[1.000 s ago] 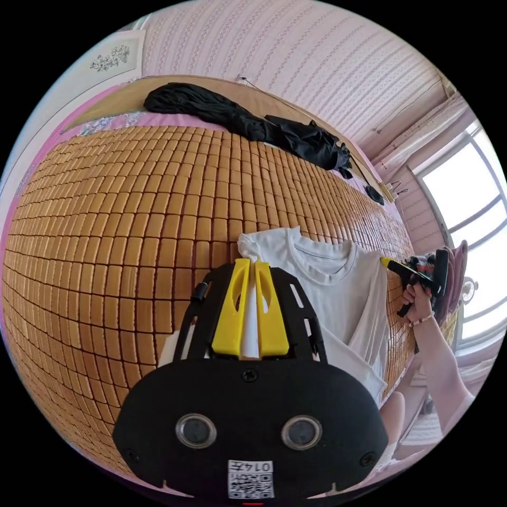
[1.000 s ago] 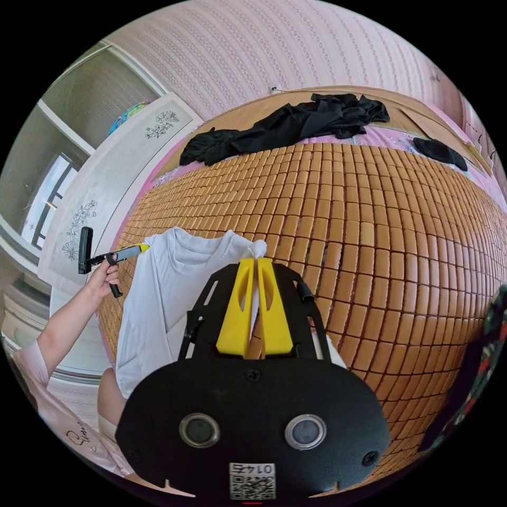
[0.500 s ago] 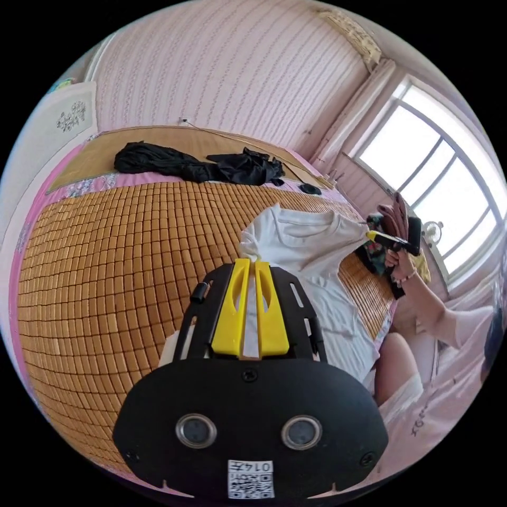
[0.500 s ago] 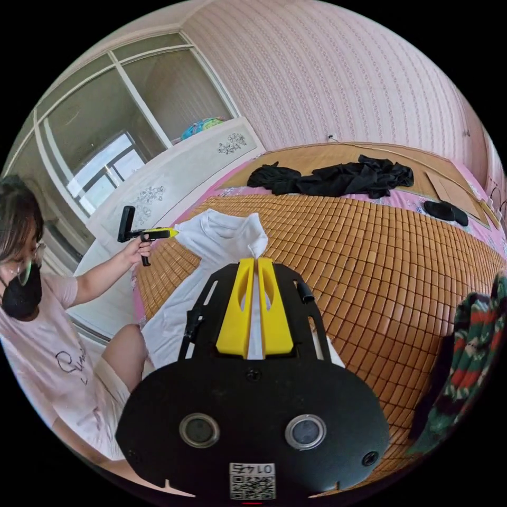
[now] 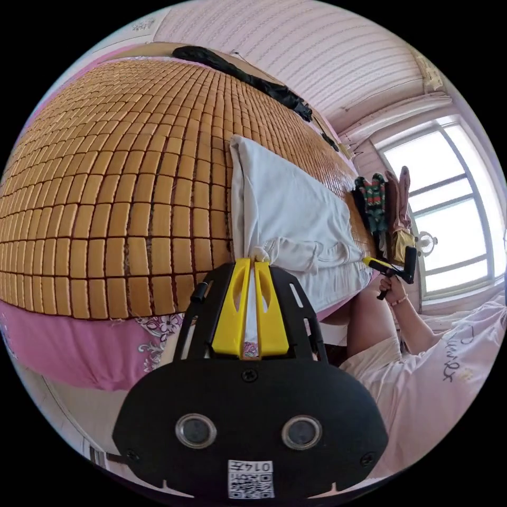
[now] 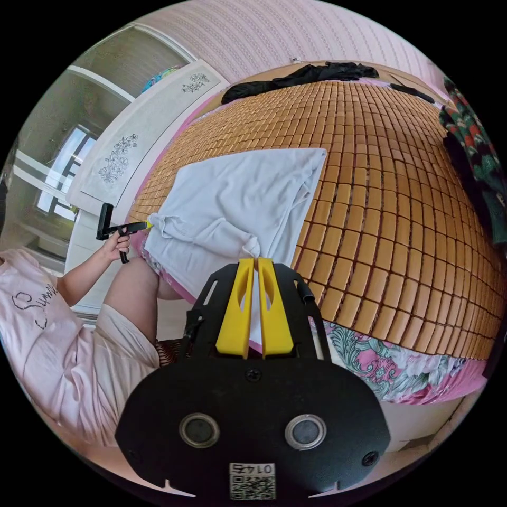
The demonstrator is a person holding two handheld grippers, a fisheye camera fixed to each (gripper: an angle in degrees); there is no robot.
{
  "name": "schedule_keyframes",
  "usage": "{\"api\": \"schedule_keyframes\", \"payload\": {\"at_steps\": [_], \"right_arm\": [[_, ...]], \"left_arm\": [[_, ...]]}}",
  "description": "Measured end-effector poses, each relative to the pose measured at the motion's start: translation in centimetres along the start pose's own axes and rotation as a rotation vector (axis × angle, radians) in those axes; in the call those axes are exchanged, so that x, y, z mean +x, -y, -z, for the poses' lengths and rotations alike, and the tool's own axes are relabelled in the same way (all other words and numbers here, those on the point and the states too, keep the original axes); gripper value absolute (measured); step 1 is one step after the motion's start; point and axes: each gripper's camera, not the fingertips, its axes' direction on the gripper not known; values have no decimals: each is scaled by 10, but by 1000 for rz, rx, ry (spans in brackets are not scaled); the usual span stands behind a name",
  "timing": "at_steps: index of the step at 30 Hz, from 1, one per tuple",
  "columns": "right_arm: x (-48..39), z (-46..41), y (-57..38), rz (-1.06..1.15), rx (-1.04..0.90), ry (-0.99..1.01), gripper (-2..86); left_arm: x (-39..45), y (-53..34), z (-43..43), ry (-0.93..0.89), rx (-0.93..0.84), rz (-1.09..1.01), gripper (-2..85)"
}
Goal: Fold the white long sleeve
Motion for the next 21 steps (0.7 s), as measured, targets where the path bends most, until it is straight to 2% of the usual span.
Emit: {"api": "schedule_keyframes", "payload": {"at_steps": [5, 8, 12, 14, 18, 21], "right_arm": [[-3, -5, -12, -18, -29, 14, 8], [-3, -26, -20, -52, -98, -27, 13], [-28, -25, -28, -10, -122, -165, 32], [-52, -29, -22, 84, -127, -278, 56], [-102, -71, 10, 262, -96, -210, 78], [-121, -114, 31, 292, -154, -277, 79]], "left_arm": [[22, -10, 11, 101, -53, -149, -10], [9, -25, -8, 181, -92, -21, -10], [4, -50, 9, 95, 11, 65, -9], [29, -57, 21, 122, 46, -37, -9], [76, -46, -5, 61, 36, -221, -5], [95, -34, -40, 0, 39, -259, 17]]}}
